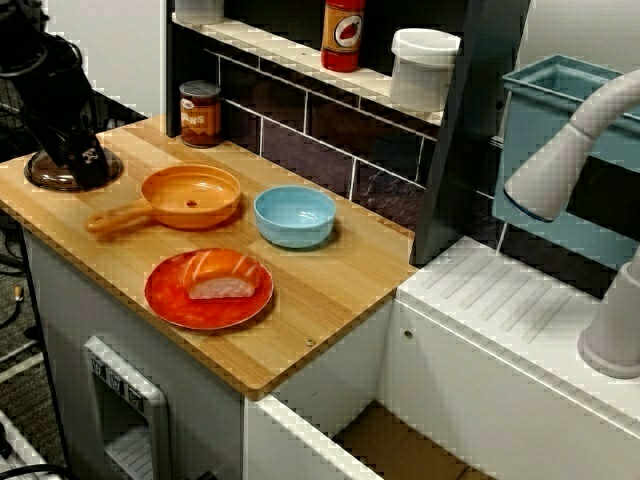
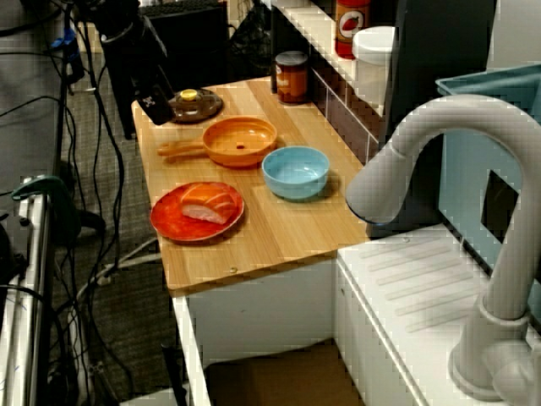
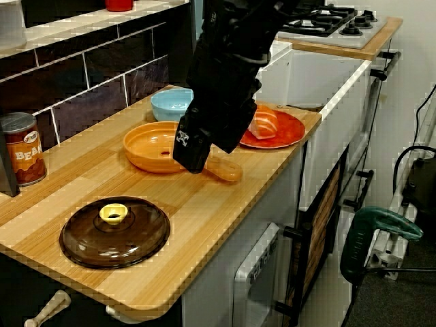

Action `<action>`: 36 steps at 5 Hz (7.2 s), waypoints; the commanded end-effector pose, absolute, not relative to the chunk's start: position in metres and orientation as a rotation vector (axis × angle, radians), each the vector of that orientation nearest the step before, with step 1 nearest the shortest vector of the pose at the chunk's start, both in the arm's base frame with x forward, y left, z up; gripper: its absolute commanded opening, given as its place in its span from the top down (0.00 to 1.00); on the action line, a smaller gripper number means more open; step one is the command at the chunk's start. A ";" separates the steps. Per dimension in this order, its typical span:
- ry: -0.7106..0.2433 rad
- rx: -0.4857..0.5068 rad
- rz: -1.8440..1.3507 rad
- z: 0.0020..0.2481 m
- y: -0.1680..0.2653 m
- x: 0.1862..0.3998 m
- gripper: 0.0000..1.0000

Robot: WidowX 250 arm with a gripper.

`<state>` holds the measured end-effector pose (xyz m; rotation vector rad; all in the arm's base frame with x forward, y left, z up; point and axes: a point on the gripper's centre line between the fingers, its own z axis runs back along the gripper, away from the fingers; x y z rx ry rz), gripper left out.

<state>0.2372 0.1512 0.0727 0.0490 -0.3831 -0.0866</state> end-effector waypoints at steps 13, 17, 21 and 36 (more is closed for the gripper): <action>-0.295 0.097 -0.009 0.066 0.239 0.270 0.00; -0.272 0.101 -0.008 0.056 0.239 0.272 0.00; -0.274 0.080 0.001 0.064 0.236 0.267 1.00; -0.363 0.062 -0.161 0.103 0.102 0.293 1.00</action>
